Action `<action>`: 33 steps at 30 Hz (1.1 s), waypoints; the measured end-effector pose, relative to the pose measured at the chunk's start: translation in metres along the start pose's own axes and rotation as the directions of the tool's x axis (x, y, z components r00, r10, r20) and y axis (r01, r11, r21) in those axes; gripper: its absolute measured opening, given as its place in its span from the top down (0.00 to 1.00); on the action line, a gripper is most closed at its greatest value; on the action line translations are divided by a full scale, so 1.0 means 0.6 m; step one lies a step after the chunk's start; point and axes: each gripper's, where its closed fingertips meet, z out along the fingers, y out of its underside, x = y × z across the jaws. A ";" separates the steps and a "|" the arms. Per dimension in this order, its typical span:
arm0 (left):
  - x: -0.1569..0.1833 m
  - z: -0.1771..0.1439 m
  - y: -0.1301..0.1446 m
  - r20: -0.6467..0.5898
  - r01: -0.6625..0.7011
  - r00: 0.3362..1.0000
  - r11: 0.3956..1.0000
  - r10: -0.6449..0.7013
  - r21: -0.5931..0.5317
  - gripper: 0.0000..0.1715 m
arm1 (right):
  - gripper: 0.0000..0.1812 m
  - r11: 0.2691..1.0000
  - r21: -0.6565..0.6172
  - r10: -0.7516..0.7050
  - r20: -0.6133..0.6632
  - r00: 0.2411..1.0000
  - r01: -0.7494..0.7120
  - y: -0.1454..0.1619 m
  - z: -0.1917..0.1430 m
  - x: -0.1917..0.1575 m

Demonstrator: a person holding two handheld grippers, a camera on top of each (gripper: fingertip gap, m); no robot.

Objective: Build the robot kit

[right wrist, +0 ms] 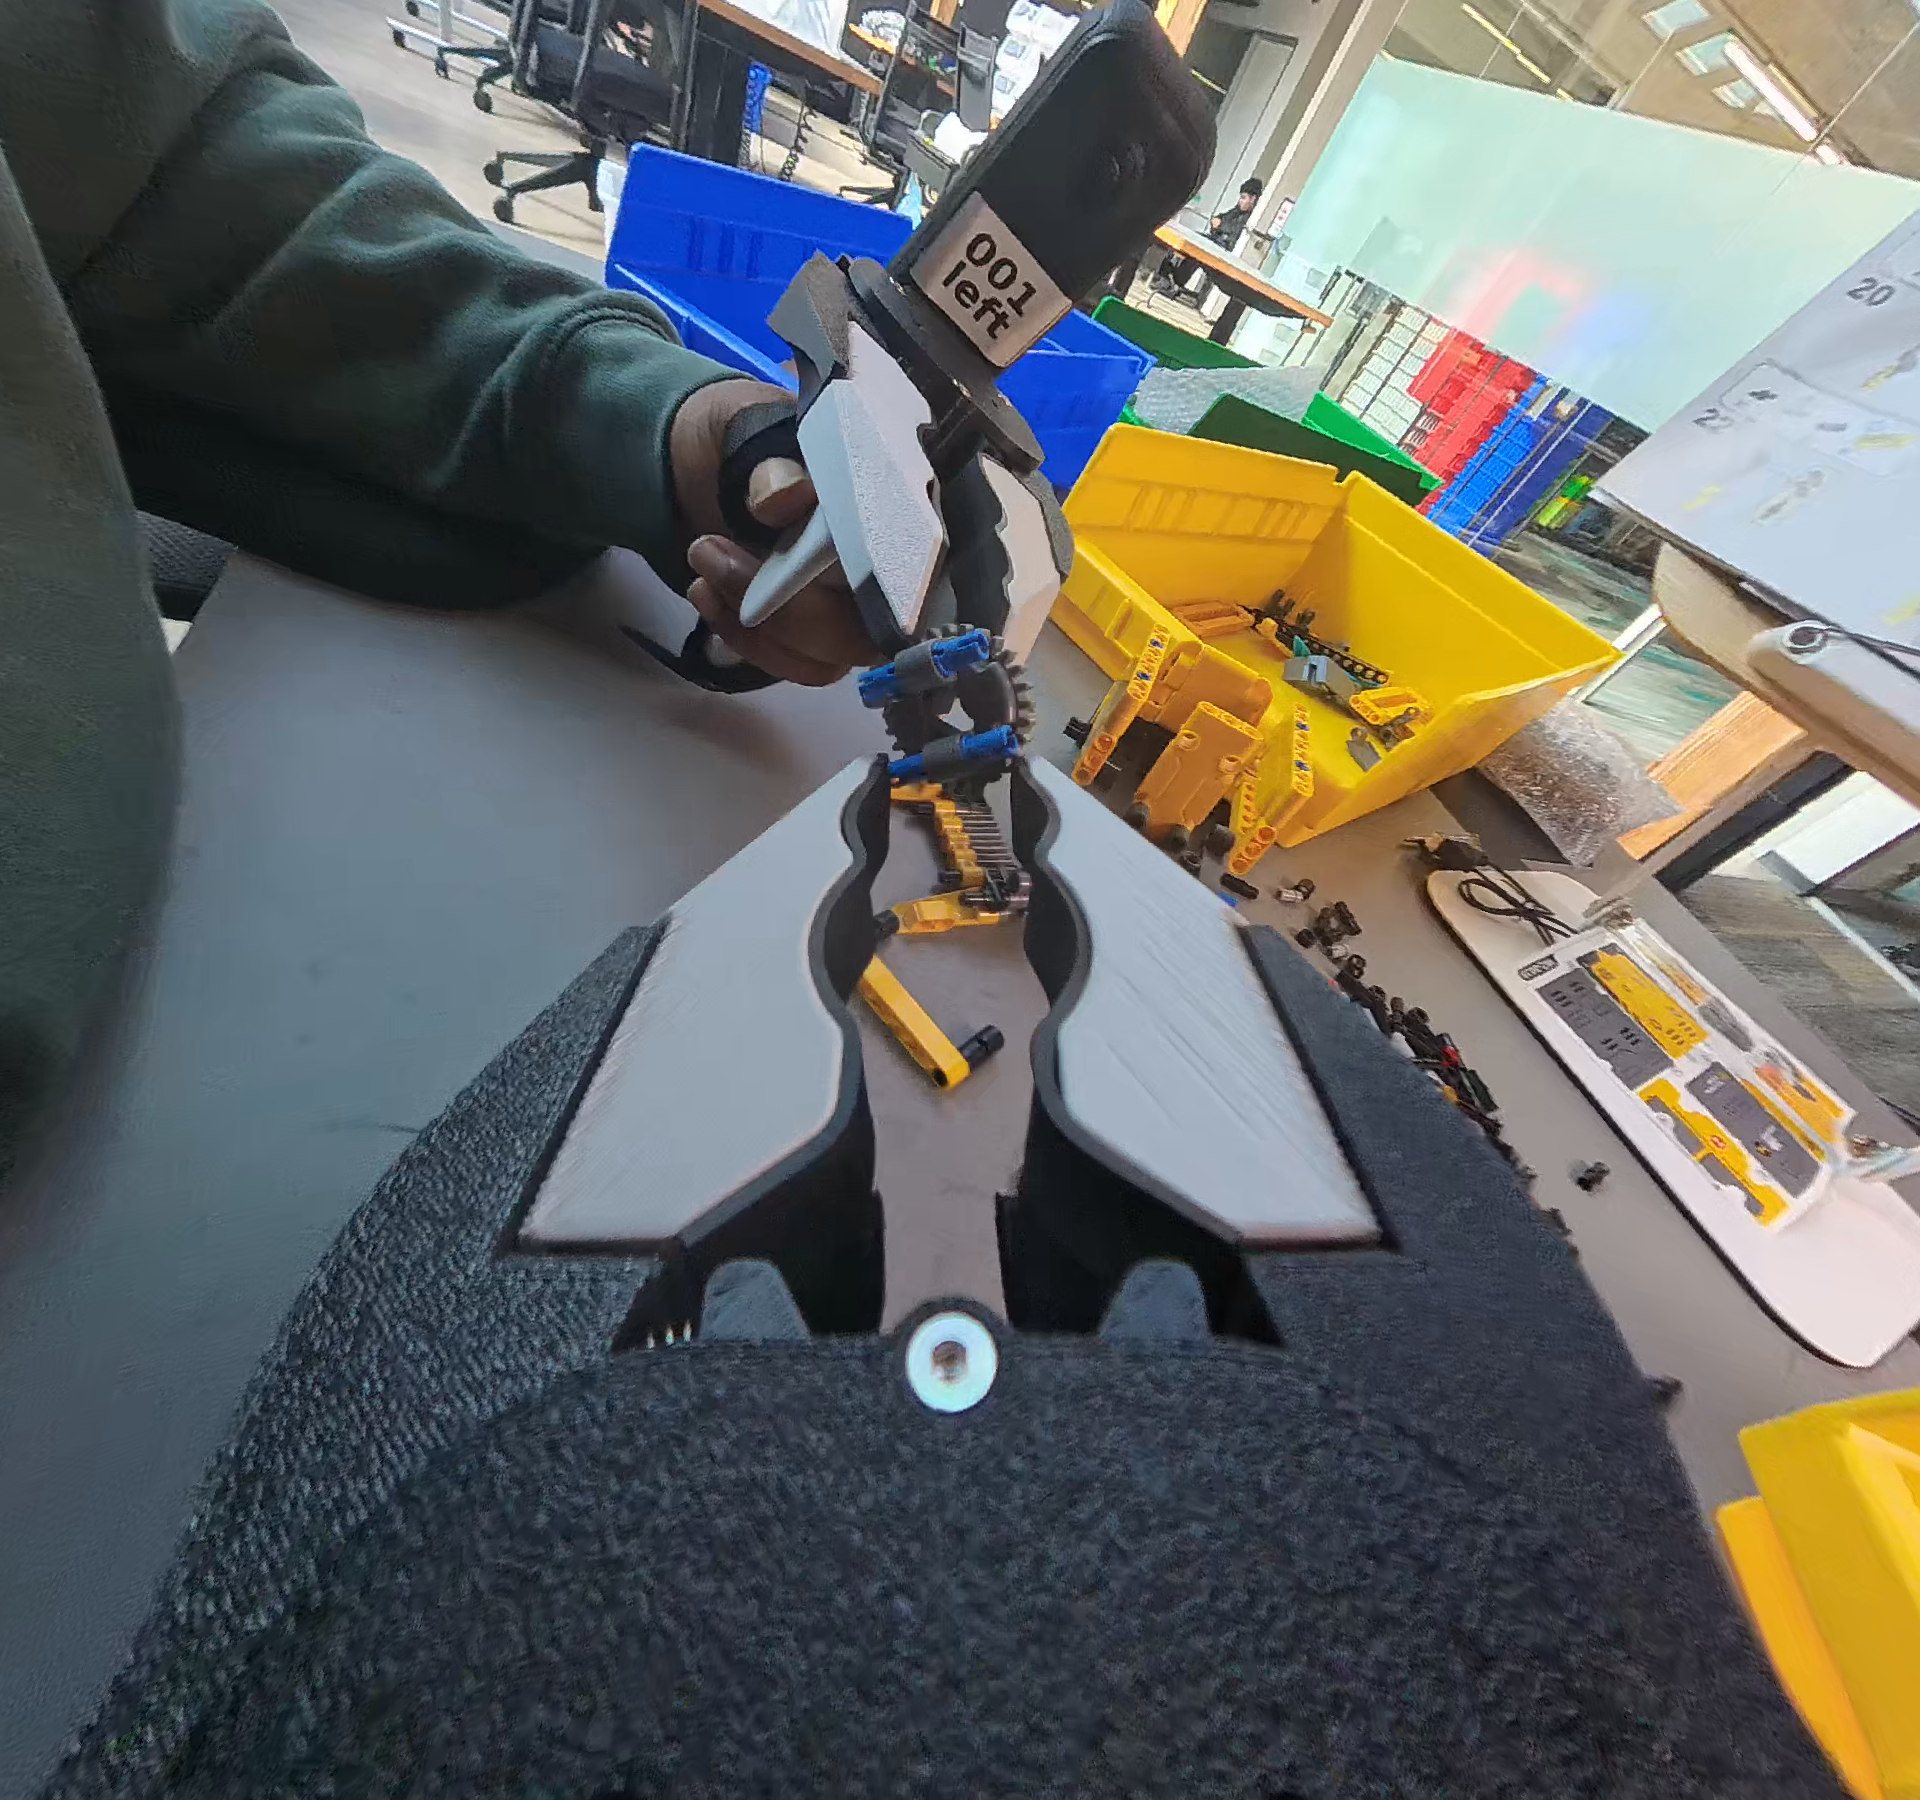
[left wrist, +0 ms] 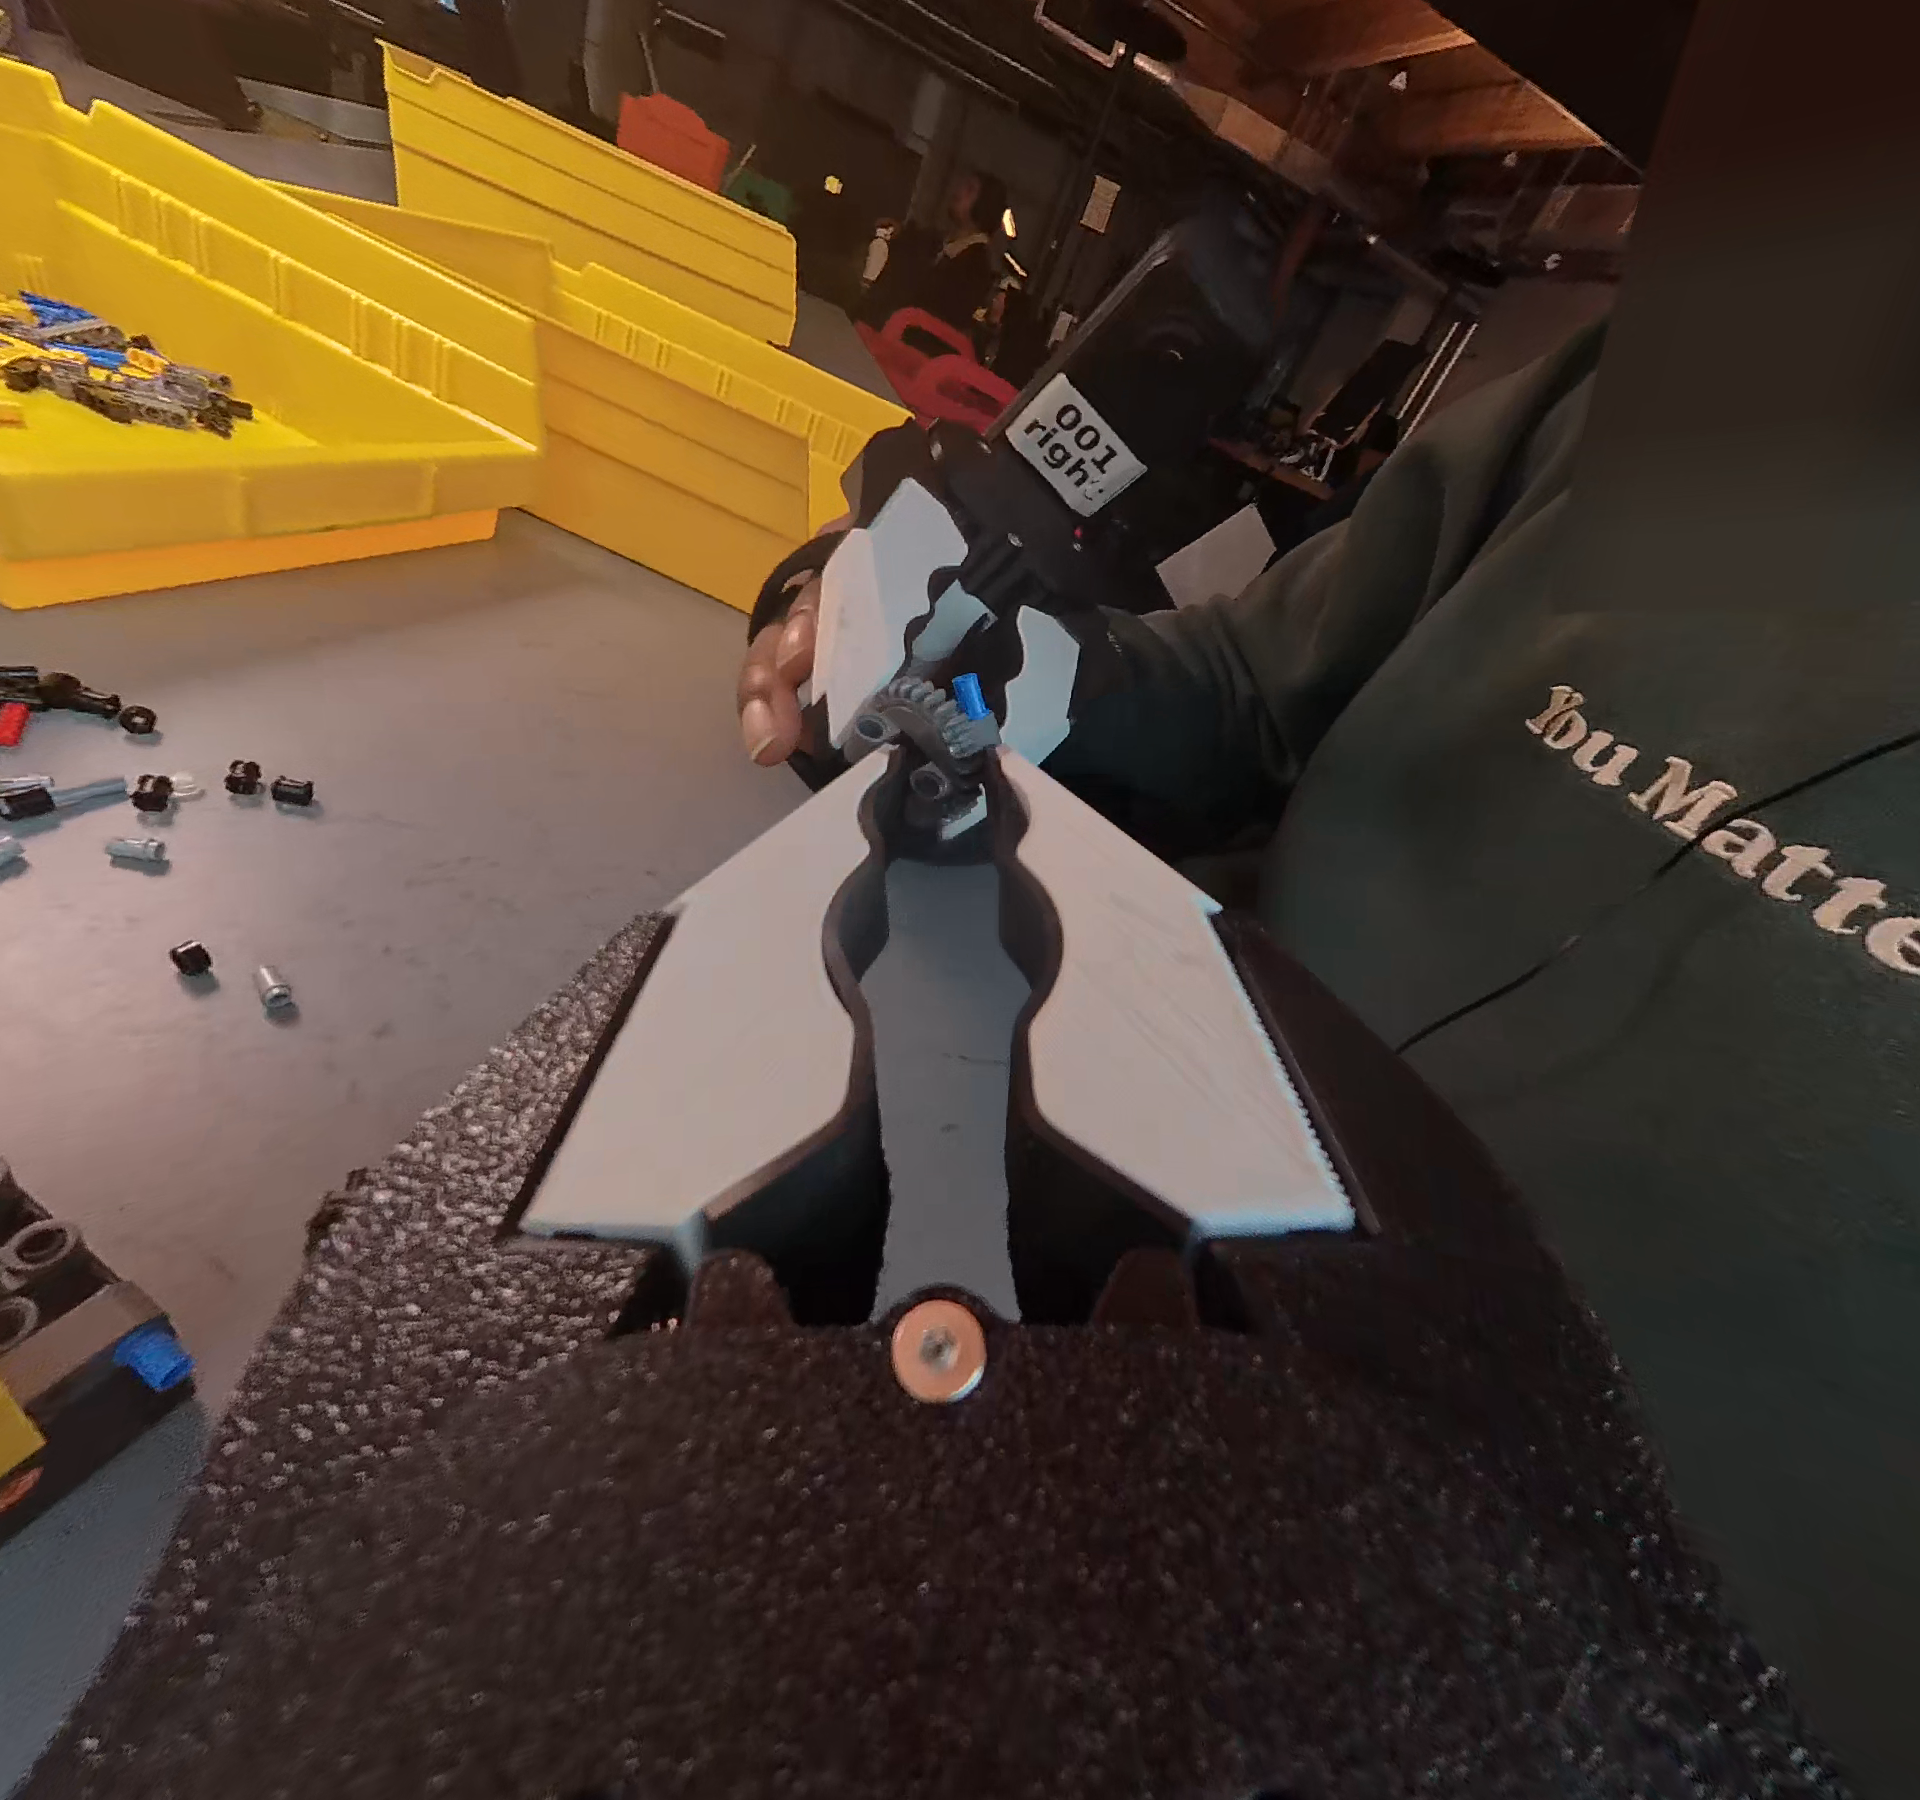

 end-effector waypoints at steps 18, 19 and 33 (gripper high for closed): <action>-0.059 0.000 0.047 0.256 -0.137 0.948 0.968 0.190 -0.211 0.86 | 0.88 0.894 -0.260 -0.412 -0.156 0.898 0.365 0.056 0.016 0.023; -0.060 0.000 0.047 0.260 -0.150 0.943 0.964 0.206 -0.220 0.86 | 0.88 0.898 -0.257 -0.404 -0.155 0.901 0.358 0.056 0.017 0.023; -0.103 -0.025 0.066 0.375 -0.294 0.810 0.866 0.451 -0.405 0.86 | 0.57 0.974 -0.141 0.160 -0.123 0.979 -0.177 0.056 0.004 0.055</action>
